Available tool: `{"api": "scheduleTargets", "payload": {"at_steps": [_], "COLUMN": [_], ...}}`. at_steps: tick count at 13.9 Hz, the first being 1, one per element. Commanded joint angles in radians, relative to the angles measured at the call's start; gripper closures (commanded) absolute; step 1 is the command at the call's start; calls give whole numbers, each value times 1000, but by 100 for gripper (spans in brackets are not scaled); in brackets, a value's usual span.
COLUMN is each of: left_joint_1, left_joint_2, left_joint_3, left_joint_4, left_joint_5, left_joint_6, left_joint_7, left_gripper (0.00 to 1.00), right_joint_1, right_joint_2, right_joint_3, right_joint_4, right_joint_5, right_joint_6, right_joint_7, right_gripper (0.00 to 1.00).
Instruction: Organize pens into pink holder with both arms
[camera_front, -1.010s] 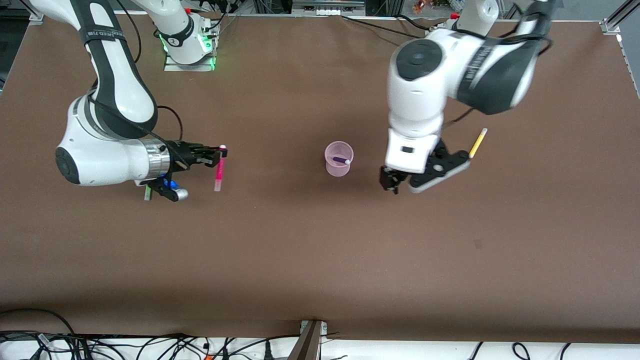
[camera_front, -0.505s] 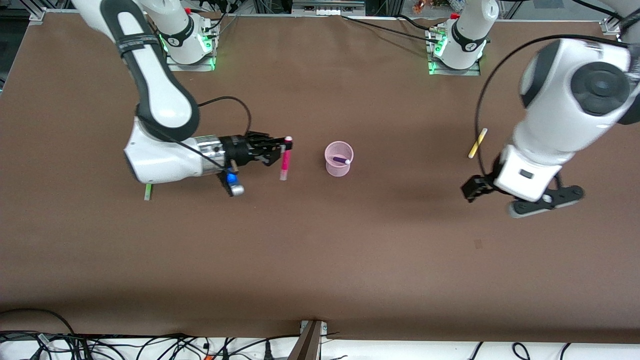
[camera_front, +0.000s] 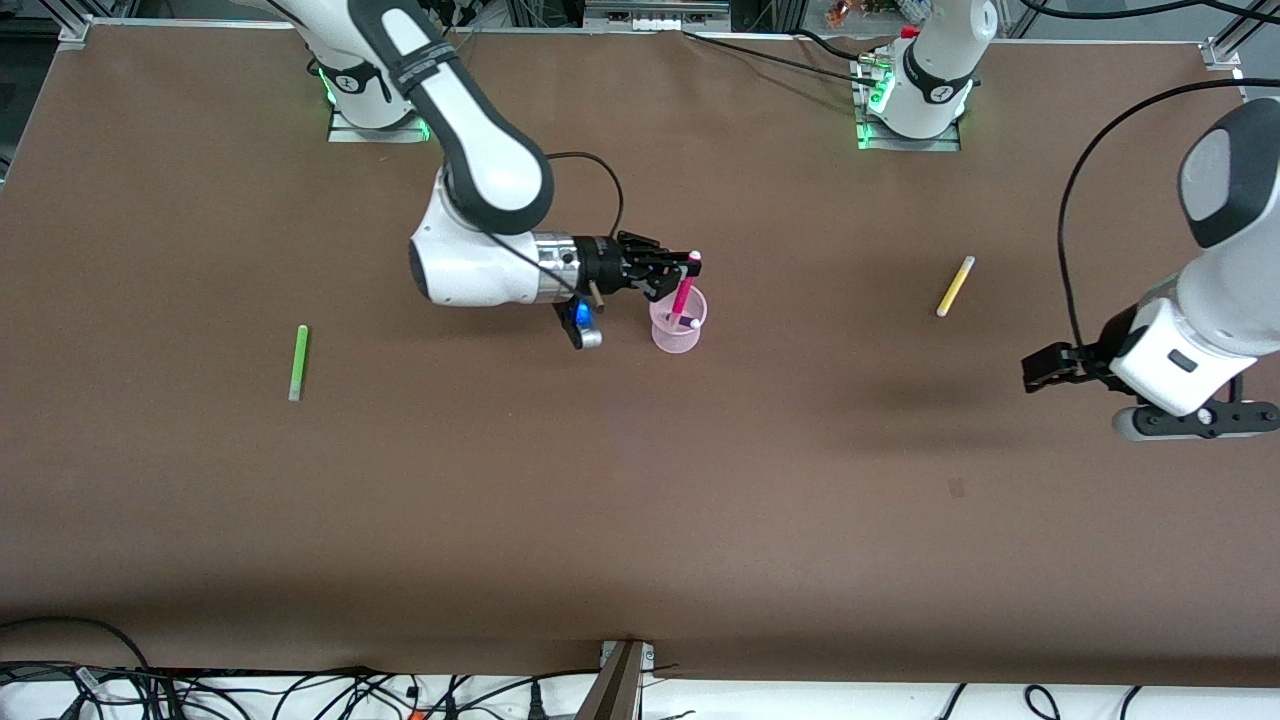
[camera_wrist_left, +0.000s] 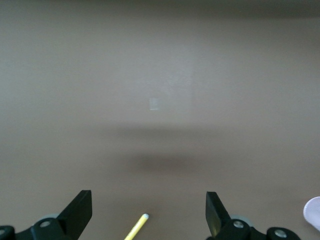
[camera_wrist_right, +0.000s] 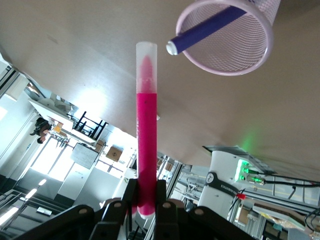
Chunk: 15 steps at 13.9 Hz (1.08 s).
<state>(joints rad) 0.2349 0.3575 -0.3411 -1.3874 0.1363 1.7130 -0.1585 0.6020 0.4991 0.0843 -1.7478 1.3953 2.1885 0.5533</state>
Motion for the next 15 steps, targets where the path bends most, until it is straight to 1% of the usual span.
{"api": "scheduleTargets", "payload": {"at_steps": [1,2,3,4,5,6,9,11,12,15], "left_joint_1": [11,-56,-147,-220,-241,-246,-253,-243,-235,-235], "left_joint_2": [-46,-57,-81,-101,-132,-165,-245,-246,-246,-239], "left_joint_3": [28,119,251,352,382,384,373,321,312,312], "left_joint_4": [-19,-21,-31,-57,-96,-149,-310,-320,-312,-251], "left_joint_5": [-55,-102,-160,-213,-234,-235,-218,-131,-129,-136], "left_joint_6": [-41,-46,-46,-46,-41,-24,95,105,105,103], "left_joint_7": [103,129,152,177,200,208,209,209,203,188], "left_gripper": [0,0,0,0,0,0,0,0,0,0], "right_joint_1": [5,8,10,10,10,10,15,19,19,19], "right_joint_2": [-17,-22,-27,-34,-45,-45,-34,-25,-17,9], "right_joint_3": [-9,-9,-5,11,23,38,45,43,43,43], "right_joint_4": [-65,-82,-105,-131,-145,-145,-145,-142,-139,-136], "right_joint_5": [50,63,73,92,123,129,129,129,129,131], "right_joint_6": [16,17,17,33,65,86,114,117,117,120], "right_joint_7": [-79,-82,-82,-81,-75,-73,-81,-85,-88,-122], "right_gripper": [87,87,87,87,87,87,87,87,87,86]}}
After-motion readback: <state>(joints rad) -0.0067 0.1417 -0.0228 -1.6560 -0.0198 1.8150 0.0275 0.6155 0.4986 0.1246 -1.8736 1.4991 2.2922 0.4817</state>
